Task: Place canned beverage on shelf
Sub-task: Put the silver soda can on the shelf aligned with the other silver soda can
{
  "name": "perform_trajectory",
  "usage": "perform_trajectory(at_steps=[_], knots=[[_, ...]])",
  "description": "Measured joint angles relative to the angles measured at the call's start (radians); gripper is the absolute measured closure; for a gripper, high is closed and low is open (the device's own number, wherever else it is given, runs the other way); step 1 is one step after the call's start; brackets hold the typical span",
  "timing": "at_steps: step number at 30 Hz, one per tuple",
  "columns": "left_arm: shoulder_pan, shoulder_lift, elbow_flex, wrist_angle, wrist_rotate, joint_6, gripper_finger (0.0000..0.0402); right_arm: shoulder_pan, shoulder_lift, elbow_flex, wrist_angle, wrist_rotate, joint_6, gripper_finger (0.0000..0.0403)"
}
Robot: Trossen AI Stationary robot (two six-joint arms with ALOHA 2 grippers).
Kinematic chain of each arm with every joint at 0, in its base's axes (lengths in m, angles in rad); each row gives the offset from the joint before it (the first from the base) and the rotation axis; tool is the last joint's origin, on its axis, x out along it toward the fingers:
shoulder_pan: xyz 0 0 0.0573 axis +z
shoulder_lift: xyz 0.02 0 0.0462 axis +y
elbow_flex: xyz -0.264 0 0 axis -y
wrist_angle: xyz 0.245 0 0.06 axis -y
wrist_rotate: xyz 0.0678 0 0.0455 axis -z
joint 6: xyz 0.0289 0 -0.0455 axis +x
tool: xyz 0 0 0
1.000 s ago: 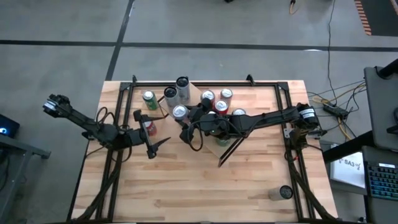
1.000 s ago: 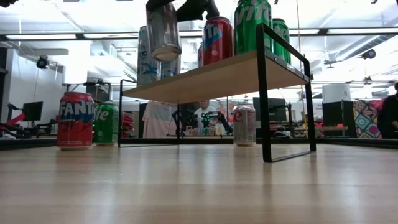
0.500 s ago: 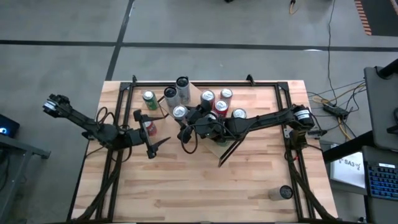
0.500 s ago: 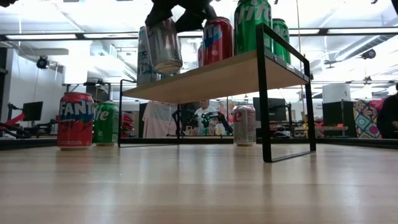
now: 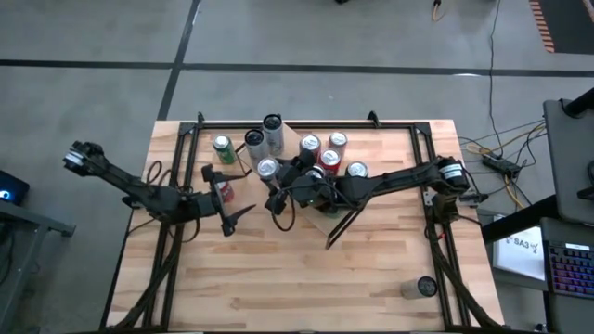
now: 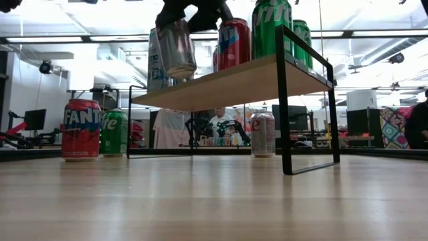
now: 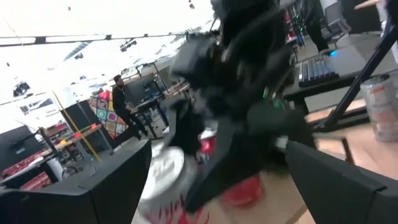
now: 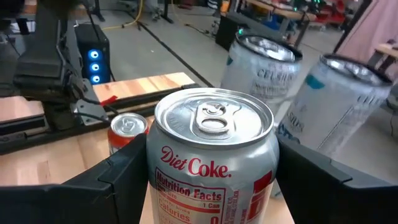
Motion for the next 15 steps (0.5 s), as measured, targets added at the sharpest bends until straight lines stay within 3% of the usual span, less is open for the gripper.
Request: perform_trajectory(at_steps=[5,11,15], knots=[[0.041,0.000,-0.029,0.026,0.016,-0.047,0.0047,0.034,-0.048,0.027,0.006,-0.017,-0.061,0.0127],[0.076,0.000,-0.033,0.052,0.182,-0.085,0.0047,0.061,-0.097,0.039,0.023,-0.153,-0.110,0.0126],[0.089,0.003,-0.033,0.073,0.214,-0.115,0.0047,0.071,-0.104,0.039,0.067,-0.191,-0.162,0.0124]])
